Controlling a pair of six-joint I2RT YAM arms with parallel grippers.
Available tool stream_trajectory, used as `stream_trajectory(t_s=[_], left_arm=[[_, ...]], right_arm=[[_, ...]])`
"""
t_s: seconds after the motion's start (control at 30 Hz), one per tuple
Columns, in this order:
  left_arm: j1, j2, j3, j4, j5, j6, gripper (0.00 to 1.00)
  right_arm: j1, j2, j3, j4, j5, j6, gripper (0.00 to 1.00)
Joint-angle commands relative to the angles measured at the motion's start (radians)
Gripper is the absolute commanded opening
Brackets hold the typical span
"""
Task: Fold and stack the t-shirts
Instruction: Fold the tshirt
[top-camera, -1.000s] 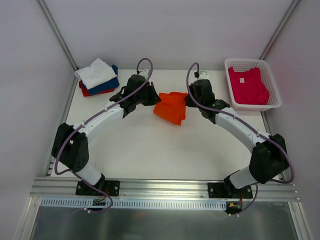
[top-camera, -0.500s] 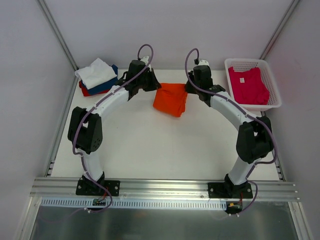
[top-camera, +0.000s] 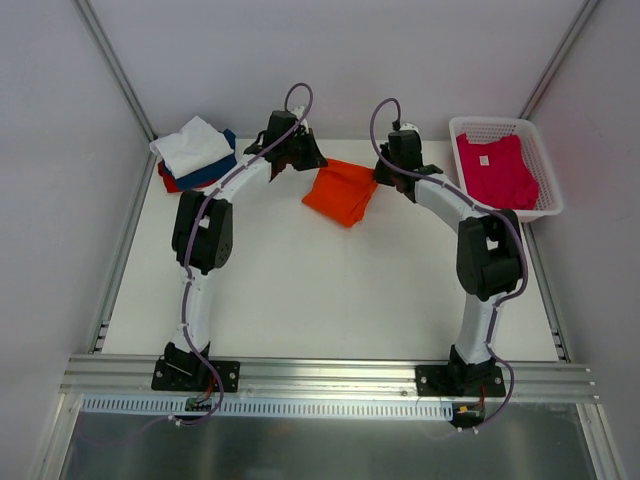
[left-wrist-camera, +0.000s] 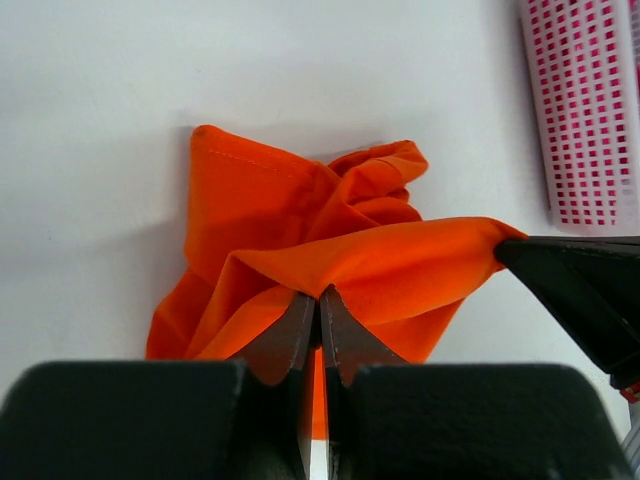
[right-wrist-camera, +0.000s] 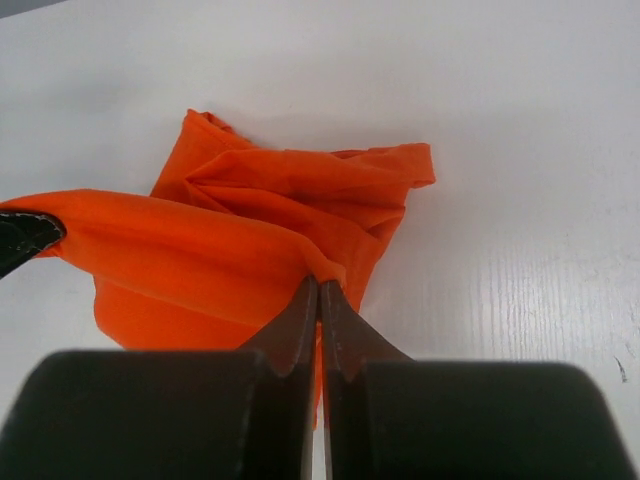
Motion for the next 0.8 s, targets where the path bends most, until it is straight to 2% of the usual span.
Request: stream_trajectory(t_s=[0.0,0.2,0.3,0.33,0.4,0.43,0.5,0.53,0.57,0.63,0.77], left_arm=[[0.035,0.052,0.099,-0.004,0.023,-0.011,0.00],[0.055,0.107,0.168,-0.002,0.034,-0.020,0.00],[0.064,0.136,0.202,-0.004,0.036,-0.026,0.15],[0.067,0.143,0.208,-0.002,0.040,-0.028,0.34],[0.073,0.161,0.220,-0.002,0.045,-0.031,0.55],[0.075,0.166,0.222,-0.004,0.045,-0.032,0.79],[0.078,0.176,0.220,-0.004,0.046,-0.034,0.96],[0.079,0.176,0.217,-0.004,0.046,-0.034,0.99],[0.081,0.175,0.208,-0.002,0.046,-0.034,0.99],[0.082,0.169,0.191,-0.002,0.045,-0.032,0.99],[0.085,0.170,0.177,-0.004,0.062,-0.040,0.99]], right_arm=[[-0.042,0.017,0.009,0.046,0.042,0.030,0.00],[-0.075,0.042,-0.017,0.058,0.102,0.068,0.00],[-0.085,0.065,-0.010,0.060,0.108,0.078,0.00],[-0.087,0.073,-0.003,0.060,0.108,0.079,0.00],[-0.090,0.094,0.015,0.046,0.107,0.079,0.00],[-0.090,0.100,0.021,0.041,0.105,0.079,0.00],[-0.090,0.118,0.046,0.012,0.107,0.079,0.12],[-0.090,0.123,0.052,0.009,0.107,0.076,0.18],[-0.091,0.125,0.053,0.006,0.107,0.078,0.31],[-0.091,0.117,0.047,-0.005,0.108,0.072,0.40],[-0.090,0.068,0.012,-0.006,0.116,0.052,0.44]])
